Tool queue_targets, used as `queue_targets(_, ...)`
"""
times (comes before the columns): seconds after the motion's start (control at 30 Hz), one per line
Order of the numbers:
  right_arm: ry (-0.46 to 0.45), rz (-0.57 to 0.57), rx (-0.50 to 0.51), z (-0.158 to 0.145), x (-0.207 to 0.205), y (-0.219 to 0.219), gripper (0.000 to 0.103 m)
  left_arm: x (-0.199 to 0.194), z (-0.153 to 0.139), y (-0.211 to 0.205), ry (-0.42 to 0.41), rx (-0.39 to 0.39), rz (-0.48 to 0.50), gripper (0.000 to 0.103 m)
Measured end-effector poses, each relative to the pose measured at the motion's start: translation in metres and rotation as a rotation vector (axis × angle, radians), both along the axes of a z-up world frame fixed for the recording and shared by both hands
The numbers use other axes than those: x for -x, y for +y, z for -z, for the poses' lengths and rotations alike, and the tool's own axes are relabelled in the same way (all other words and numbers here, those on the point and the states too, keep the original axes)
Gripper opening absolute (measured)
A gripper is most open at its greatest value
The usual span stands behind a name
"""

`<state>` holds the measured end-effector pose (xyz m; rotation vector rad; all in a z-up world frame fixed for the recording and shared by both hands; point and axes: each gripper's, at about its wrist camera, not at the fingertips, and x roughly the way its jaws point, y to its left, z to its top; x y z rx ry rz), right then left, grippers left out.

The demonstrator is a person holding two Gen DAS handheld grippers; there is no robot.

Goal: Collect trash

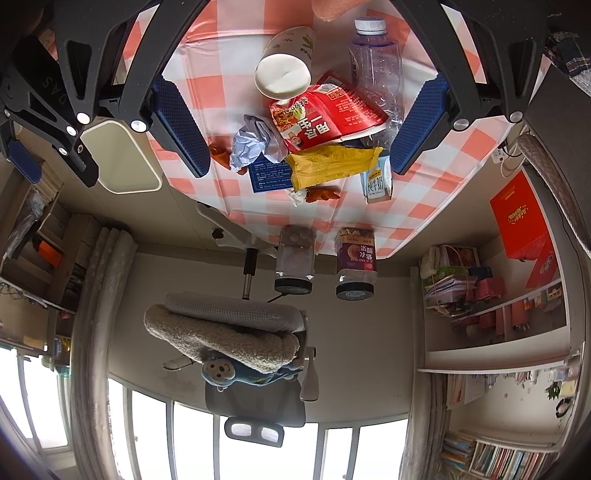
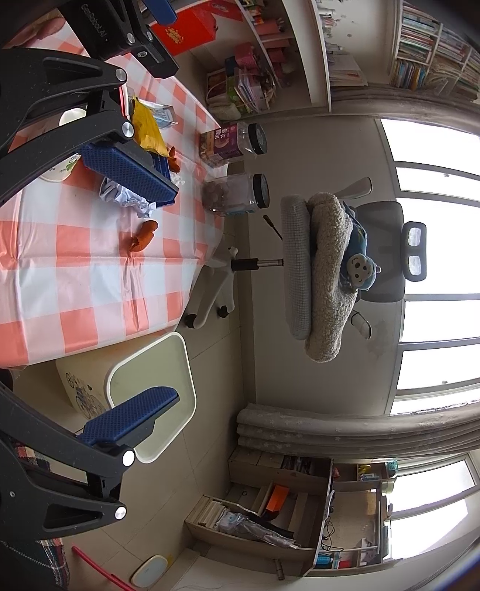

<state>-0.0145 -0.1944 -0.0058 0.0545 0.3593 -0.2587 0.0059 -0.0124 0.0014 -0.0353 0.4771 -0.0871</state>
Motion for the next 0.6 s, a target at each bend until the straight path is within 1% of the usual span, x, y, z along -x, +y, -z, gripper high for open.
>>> queue_targets(0.6,0.013,-0.007,-0.020,0.0034,-0.0013,-0.0014,0.096,-0.0028,0.0024,0.0005,0.001,0.003,0.002,0.095)
